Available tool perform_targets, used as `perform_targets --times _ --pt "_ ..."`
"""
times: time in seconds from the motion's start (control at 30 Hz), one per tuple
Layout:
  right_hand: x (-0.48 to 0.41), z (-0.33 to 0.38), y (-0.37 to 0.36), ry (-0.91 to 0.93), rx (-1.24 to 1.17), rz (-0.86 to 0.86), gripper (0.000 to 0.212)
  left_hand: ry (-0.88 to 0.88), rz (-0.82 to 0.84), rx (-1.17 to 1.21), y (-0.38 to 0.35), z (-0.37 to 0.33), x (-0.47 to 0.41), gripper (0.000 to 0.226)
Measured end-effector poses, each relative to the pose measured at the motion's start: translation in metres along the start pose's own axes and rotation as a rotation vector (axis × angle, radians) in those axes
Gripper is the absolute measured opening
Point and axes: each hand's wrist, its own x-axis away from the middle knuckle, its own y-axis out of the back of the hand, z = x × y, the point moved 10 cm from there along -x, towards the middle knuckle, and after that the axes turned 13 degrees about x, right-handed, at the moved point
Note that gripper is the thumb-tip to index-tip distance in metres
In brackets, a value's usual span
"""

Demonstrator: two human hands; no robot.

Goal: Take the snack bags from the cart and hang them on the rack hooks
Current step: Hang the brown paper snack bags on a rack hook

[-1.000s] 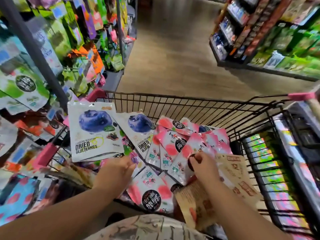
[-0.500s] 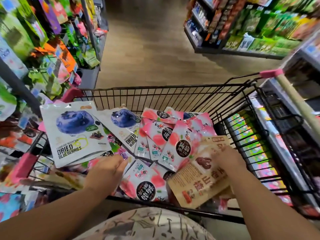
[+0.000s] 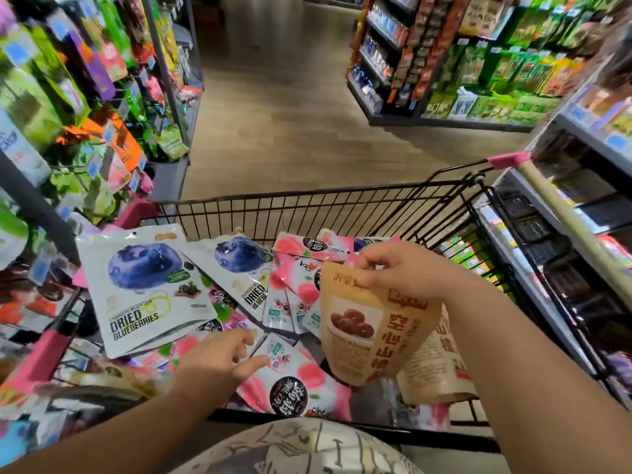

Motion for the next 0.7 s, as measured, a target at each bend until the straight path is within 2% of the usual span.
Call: perform_targets --times 0.1,0.13,0.23,0.37,0.47,0.53,0.6,0.7 --pt "-0.004 0.050 0.004 0.164 0.021 0.069 0.014 0.008 0.089 0.116 -0.004 -0.006 0.002 0.074" --pt "-0.005 0.065 0.005 0.212 0.019 0.089 0.017 0.008 0.127 0.147 -0.007 -0.009 0.004 0.079" --pt "-0.012 0.104 0.012 0.327 -0.023 0.107 0.018 0.065 0.247 0.358 -0.016 -0.008 0.010 0.068" --pt "-0.038 0.122 0.022 0.341 -0.065 -0.033 0.013 0.073 0.193 0.548 -0.009 -0.006 0.016 0.053" --pt "-0.056 0.125 0.019 0.296 -0.068 -0.089 0.016 0.113 0.273 0.787 -0.012 -0.008 0.017 0.061" --pt "-0.066 0.126 0.016 0.274 -0.066 -0.116 0.019 0.098 0.283 0.817 -0.008 -0.012 0.014 0.061" --pt "-0.074 0.126 0.012 0.258 -0.064 -0.138 0.021 0.116 0.260 0.855 -0.004 -0.010 0.011 0.048" --pt "-0.083 0.115 0.010 0.204 -0.090 -0.186 0.017 0.102 0.302 0.882 -0.005 -0.016 0.012 0.050"
